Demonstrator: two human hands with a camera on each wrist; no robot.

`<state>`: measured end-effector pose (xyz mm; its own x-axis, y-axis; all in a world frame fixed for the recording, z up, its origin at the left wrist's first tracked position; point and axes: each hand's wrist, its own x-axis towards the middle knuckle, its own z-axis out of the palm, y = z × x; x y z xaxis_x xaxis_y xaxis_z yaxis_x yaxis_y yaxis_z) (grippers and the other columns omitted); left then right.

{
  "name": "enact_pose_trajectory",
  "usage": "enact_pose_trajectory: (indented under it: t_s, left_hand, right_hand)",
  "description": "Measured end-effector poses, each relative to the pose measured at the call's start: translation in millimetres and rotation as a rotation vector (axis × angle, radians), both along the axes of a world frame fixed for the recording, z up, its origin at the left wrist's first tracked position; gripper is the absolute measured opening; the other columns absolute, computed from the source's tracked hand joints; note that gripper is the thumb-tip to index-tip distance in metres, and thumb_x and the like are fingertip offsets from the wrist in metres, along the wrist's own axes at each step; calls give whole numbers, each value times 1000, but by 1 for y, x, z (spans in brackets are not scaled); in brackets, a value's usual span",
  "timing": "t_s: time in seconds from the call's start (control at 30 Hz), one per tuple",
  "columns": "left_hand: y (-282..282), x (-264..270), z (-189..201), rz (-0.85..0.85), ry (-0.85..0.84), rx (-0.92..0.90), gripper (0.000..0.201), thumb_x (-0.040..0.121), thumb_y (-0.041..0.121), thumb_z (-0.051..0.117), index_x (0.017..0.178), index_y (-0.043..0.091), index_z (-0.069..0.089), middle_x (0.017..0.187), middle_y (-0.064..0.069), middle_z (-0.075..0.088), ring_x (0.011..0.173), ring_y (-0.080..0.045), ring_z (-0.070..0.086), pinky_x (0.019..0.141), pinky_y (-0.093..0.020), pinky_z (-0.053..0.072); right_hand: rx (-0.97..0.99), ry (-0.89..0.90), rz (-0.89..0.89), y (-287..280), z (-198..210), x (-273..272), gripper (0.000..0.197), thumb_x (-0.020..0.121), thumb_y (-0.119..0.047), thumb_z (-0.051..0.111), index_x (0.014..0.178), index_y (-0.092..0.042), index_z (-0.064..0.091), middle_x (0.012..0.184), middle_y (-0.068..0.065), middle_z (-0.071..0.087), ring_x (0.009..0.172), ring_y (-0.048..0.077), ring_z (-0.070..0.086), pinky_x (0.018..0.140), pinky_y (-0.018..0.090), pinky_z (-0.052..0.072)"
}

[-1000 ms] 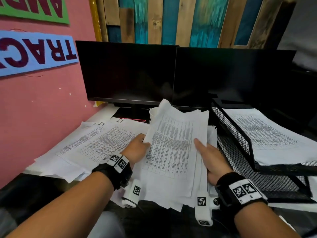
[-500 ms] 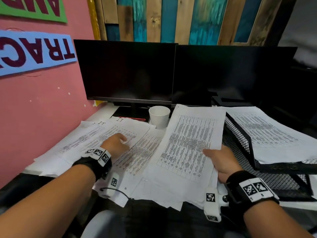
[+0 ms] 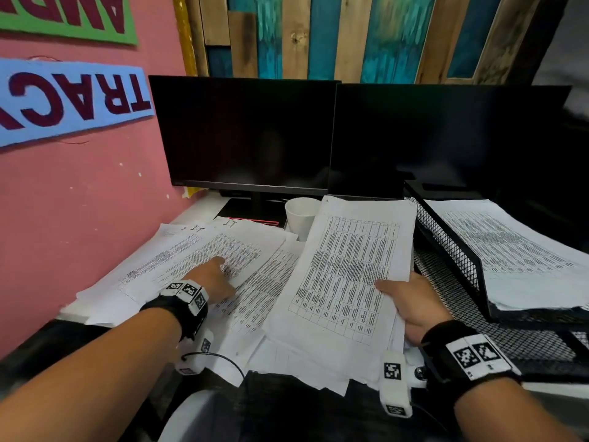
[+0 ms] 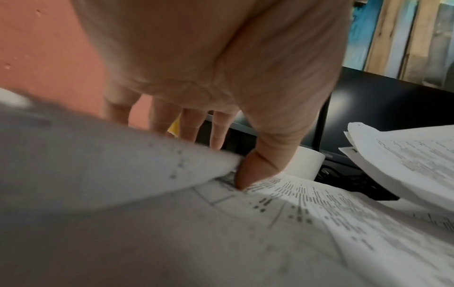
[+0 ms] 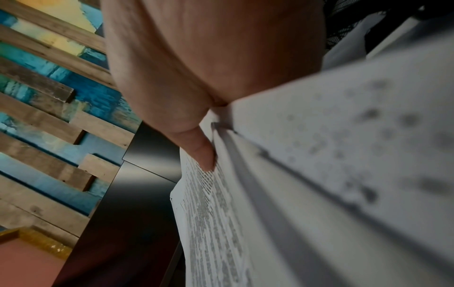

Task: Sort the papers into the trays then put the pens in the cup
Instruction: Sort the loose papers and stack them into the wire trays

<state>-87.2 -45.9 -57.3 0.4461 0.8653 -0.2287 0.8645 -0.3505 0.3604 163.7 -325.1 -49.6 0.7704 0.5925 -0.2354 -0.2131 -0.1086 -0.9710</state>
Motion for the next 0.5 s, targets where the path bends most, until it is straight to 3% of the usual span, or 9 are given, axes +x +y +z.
enact_pose_trajectory:
  t_s: [0.1, 0.2, 0.27, 0.37, 0.5]
  left_hand:
    - [-1, 2, 4, -2, 2, 85, 57, 90, 20, 67, 144, 24, 48, 99, 6, 66, 82, -14, 65, 65, -29, 52]
    - [-3, 3, 16, 3, -64, 177, 15, 94, 23, 64, 104, 22, 75, 80, 5, 71, 73, -15, 68, 63, -28, 57]
    - [-4, 2, 25, 1, -157, 231, 15, 92, 20, 63, 86, 22, 77, 73, 2, 72, 68, -18, 68, 59, -25, 52]
    - [-14, 3, 41, 17, -391, 276, 22, 93, 23, 66, 72, 21, 70, 66, -1, 67, 63, -18, 61, 55, -22, 40]
    - [-43, 19, 65, -27, -675, 264, 26, 96, 27, 67, 76, 11, 72, 70, -7, 67, 69, -23, 61, 60, -25, 39]
  right_hand:
    - [-1, 20, 2, -3, 4, 2, 28, 95, 5, 65, 117, -11, 73, 111, 14, 79, 104, 40, 75, 95, 65, 56]
    - [3, 31, -1, -4, 7, 3, 29, 96, 3, 65, 123, -8, 71, 111, 16, 79, 104, 41, 75, 95, 64, 57]
    - [9, 39, -23, -3, 9, 2, 28, 97, 2, 64, 123, -7, 71, 112, 17, 79, 104, 41, 74, 95, 64, 57]
    - [33, 53, -90, 1, 12, 3, 27, 99, -2, 62, 124, -10, 70, 113, 18, 77, 104, 41, 74, 92, 65, 58]
    - [76, 84, -109, 9, 17, 0, 27, 100, -4, 61, 124, -11, 70, 113, 18, 77, 103, 41, 74, 92, 64, 58]
